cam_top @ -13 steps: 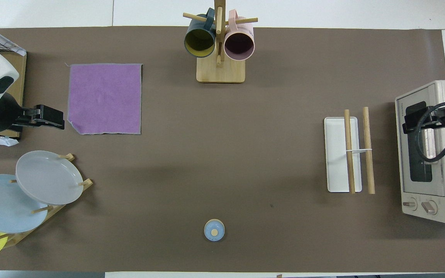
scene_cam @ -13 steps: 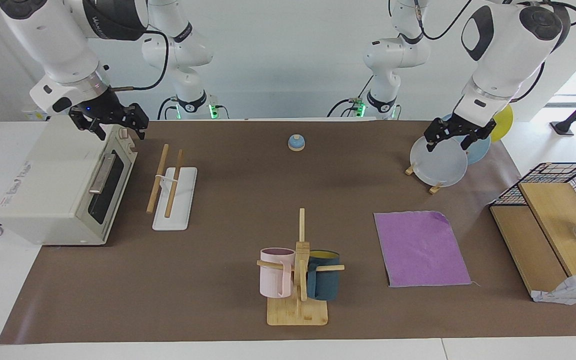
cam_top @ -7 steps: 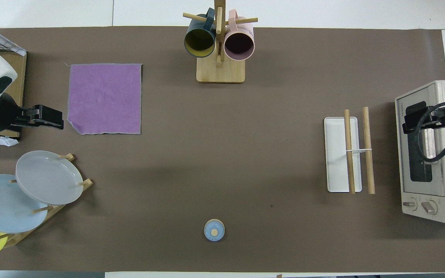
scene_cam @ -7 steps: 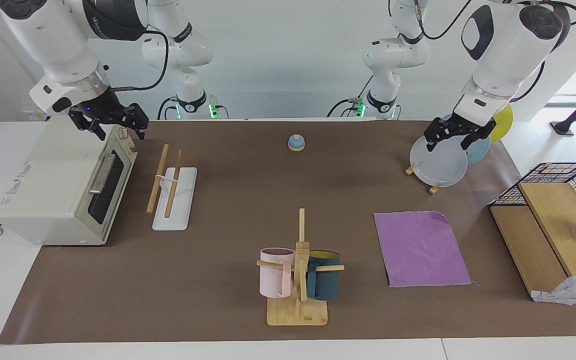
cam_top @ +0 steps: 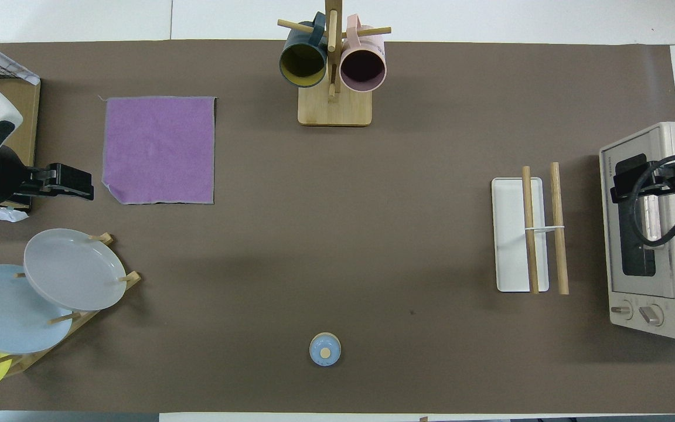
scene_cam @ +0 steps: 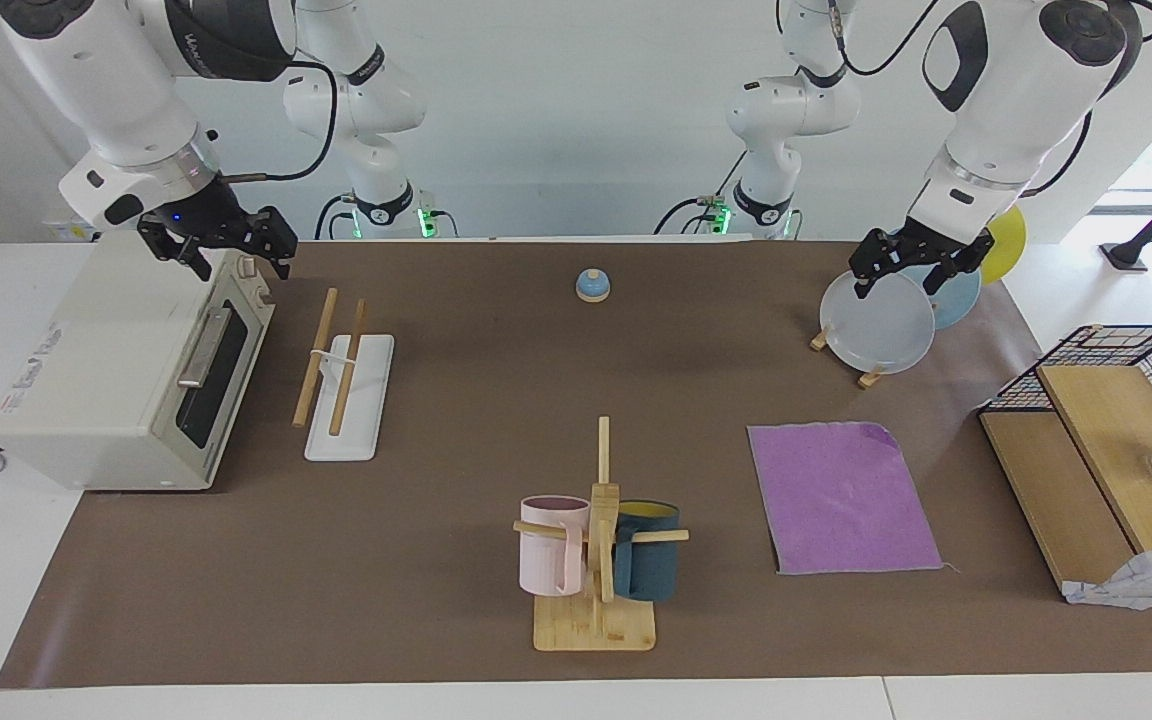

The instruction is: Fold towel and hang on rack

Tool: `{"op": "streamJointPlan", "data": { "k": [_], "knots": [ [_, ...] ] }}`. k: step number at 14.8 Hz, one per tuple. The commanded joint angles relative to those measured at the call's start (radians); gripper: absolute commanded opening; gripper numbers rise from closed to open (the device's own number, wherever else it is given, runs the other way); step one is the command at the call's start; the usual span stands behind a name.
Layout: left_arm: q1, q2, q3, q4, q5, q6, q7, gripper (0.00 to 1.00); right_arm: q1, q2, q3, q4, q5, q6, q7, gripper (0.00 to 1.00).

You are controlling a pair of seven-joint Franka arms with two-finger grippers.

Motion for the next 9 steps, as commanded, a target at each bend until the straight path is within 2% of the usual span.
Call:
{"op": "streamJointPlan", "data": {
  "k": [1,3,6,9],
  "knots": [
    [0.047,-0.009,0.008,-0.119,0.002,0.130,0.003,1.00,-0.009,-0.018,0.003,-0.022,0.020,0.007,-0.018,1.00],
    [0.080,0.047,0.008,-0.175,0.002,0.236,-0.002,1.00,-0.009,-0.018,0.003,-0.022,0.020,0.007,-0.018,1.00],
    [0.120,0.179,0.008,-0.178,0.002,0.373,-0.003,1.00,-0.009,-0.018,0.003,-0.022,0.020,0.007,-0.019,1.00],
    [0.156,0.227,0.010,-0.239,0.002,0.531,-0.014,1.00,-0.009,-0.018,0.003,-0.022,0.020,0.007,-0.018,1.00]
  ]
}}
